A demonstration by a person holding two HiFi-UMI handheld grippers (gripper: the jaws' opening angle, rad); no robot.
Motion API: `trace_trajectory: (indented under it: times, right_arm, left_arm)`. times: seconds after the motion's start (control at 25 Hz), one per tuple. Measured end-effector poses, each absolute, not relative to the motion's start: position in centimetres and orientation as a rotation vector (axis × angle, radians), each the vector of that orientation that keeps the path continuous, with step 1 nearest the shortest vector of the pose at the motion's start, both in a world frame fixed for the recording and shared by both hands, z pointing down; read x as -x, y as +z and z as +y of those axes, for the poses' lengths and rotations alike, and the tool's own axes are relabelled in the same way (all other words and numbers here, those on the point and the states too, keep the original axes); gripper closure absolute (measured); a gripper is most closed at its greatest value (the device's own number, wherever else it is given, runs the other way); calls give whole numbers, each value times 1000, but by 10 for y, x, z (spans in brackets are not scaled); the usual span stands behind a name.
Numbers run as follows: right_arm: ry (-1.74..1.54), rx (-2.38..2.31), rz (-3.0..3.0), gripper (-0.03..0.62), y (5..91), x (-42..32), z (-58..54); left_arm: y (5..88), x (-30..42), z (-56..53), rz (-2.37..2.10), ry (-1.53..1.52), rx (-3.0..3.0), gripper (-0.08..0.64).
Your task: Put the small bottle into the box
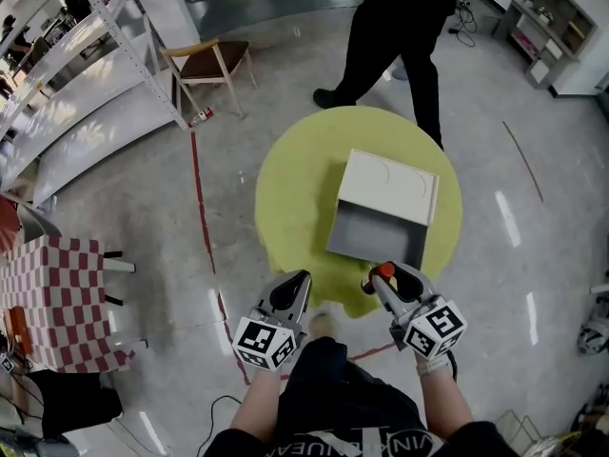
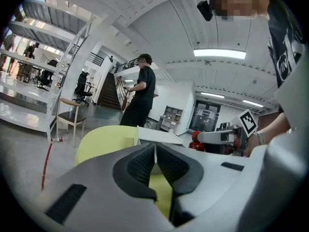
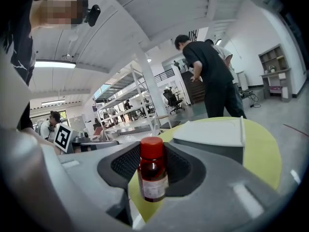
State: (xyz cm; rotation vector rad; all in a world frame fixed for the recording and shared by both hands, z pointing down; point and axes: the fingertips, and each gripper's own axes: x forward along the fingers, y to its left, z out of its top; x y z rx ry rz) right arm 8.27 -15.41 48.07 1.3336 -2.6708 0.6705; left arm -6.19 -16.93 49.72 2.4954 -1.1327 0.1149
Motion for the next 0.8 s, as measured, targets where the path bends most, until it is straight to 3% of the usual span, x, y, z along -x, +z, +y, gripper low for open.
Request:
trace_trajectory:
  times: [0.8]
  right_arm:
    - [689,-1322,-2637,446,479,-85,-204]
  left_arm:
    - [512,45,-211,-1071,128,-2491,538]
